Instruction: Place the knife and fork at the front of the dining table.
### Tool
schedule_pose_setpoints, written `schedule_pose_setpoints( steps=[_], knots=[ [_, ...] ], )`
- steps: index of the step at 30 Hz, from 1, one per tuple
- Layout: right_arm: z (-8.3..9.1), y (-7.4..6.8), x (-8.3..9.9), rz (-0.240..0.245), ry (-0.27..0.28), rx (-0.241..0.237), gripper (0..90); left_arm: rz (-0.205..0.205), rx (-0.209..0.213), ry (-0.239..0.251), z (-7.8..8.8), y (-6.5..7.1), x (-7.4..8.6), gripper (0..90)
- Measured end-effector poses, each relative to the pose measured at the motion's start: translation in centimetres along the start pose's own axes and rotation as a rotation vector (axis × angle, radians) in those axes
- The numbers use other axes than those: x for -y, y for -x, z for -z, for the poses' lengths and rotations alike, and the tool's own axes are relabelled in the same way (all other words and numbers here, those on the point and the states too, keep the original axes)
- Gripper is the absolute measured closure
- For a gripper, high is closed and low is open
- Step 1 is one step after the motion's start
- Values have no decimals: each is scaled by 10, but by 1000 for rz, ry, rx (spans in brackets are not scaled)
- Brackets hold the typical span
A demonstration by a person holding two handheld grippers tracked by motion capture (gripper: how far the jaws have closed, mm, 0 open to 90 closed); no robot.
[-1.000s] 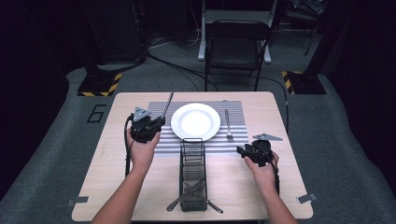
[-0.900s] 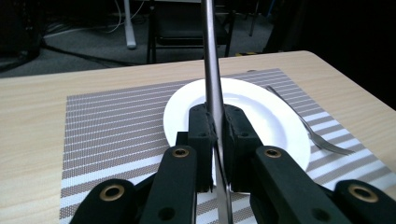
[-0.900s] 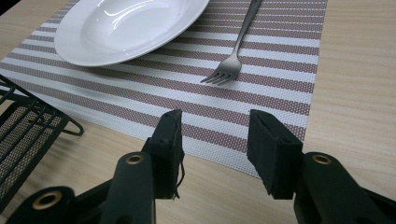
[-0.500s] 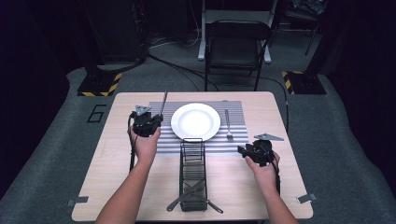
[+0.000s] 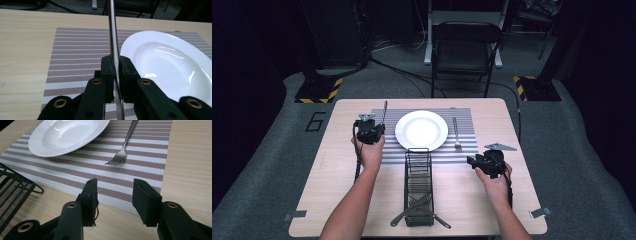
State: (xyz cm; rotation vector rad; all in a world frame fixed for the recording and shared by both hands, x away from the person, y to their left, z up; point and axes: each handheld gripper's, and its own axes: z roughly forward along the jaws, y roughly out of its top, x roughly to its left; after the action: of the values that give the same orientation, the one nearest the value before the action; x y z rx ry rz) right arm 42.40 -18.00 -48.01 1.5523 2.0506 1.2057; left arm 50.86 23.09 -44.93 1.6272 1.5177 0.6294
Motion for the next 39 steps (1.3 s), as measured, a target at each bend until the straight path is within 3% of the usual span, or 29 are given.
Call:
schedule_pose_setpoints(
  steps=[9, 16, 23, 30, 39],
  knots=[
    [0, 1, 0, -1, -2, -1, 549, 35, -36, -43, -22, -5, 3, 827],
    [0, 3, 1, -7, -2, 0, 549, 81, -48, -48, -34, -7, 0, 827],
    [1, 3, 1, -14, 0, -4, 549, 107, -71, -81, -51, -10, 9, 827],
    [2, 3, 2, -14, 6, -5, 549, 120, -101, -107, -68, -11, 19, 827],
    [2, 5, 3, -17, 6, -6, 549, 129, -114, -138, -79, -13, 26, 827]
  ],
)
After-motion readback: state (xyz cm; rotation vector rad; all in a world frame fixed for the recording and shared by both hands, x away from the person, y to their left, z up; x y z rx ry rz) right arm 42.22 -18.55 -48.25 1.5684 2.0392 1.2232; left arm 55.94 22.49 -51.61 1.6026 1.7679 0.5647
